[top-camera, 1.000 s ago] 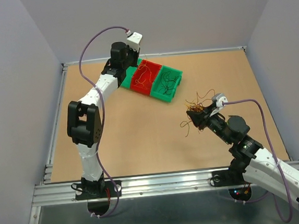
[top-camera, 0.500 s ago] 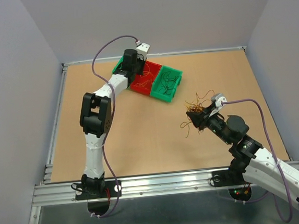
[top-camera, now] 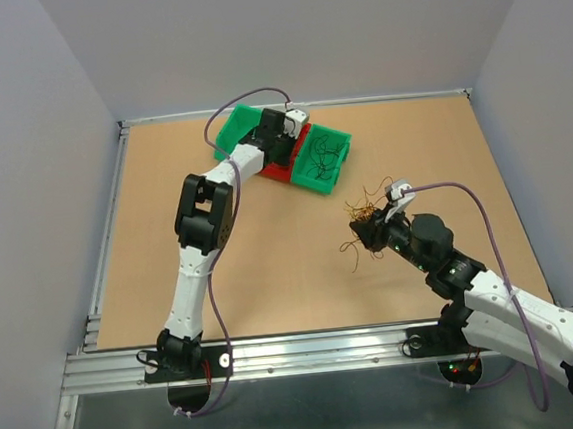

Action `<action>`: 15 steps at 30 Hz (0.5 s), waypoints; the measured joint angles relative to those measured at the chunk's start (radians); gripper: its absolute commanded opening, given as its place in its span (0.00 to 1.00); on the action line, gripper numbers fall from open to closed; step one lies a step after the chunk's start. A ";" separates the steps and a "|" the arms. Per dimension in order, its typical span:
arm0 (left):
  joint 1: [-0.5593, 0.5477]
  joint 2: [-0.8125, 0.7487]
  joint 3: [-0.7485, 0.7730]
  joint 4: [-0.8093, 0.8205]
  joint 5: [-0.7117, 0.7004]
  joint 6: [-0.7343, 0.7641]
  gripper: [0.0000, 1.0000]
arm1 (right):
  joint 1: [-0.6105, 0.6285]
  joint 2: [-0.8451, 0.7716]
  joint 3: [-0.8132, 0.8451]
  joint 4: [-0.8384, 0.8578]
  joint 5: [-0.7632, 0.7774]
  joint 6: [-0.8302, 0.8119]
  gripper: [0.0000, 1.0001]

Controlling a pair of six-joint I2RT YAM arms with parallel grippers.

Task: Untangle the cables

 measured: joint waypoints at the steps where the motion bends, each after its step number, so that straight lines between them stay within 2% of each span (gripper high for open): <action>1: 0.000 0.000 -0.003 -0.003 0.010 -0.002 0.26 | 0.000 0.010 0.000 0.000 0.000 0.004 0.28; 5: -0.009 -0.039 -0.093 0.026 0.036 -0.025 0.28 | 0.000 0.052 0.002 -0.003 0.002 0.017 0.28; 10: -0.039 -0.154 -0.288 0.075 0.040 -0.073 0.32 | 0.000 0.063 0.008 -0.005 0.002 0.024 0.29; 11: -0.045 -0.178 -0.323 0.082 0.047 -0.089 0.37 | 0.000 0.063 0.008 -0.005 0.002 0.025 0.29; 12: -0.048 -0.192 -0.344 0.089 0.050 -0.098 0.37 | 0.000 0.063 0.011 -0.006 0.002 0.025 0.29; 14: -0.056 -0.253 -0.443 0.123 0.058 -0.130 0.47 | 0.000 0.063 0.014 -0.005 0.002 0.027 0.29; 15: -0.057 -0.279 -0.482 0.135 0.057 -0.143 0.57 | 0.000 0.063 0.015 -0.005 0.002 0.027 0.29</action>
